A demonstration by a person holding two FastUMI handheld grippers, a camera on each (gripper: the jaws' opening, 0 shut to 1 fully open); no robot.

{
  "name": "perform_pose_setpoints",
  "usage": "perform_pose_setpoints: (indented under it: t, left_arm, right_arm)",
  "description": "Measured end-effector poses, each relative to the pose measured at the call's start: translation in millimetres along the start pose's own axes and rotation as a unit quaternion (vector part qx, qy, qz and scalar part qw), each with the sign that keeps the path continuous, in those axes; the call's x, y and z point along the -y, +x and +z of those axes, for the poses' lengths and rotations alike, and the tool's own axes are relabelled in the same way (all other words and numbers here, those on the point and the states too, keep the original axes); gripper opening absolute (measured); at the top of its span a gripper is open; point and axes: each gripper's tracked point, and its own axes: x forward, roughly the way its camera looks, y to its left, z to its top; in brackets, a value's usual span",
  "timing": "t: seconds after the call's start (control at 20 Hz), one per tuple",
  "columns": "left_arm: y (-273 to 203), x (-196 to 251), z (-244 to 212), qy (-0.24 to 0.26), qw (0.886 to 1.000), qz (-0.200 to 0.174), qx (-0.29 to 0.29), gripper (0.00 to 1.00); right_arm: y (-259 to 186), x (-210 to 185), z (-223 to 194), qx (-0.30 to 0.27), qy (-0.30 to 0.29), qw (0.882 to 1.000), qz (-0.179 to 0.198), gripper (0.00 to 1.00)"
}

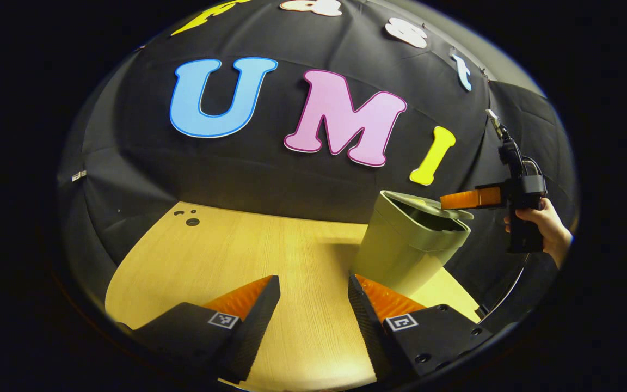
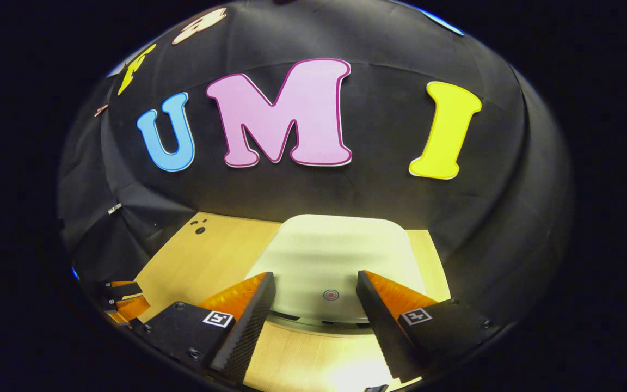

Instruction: Press the lid of the desktop garbage bin to open it, pick up the crumpled paper on the desktop and throw it into the bin, then pick up the pop can on the desktop and drop it into the bin, and finally close the garbage bin lid.

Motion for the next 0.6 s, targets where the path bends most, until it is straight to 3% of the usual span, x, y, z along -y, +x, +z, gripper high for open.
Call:
perform_pose_setpoints:
  t: [0.6]
  left_arm:
    - [3.2,0.6,-2.5,0.002,1.000,-0.002,-0.005,0.83]
  right_arm:
    - [7.1,5.6,-21.7,-0.023,0.003,1.000,-0.008,0.95]
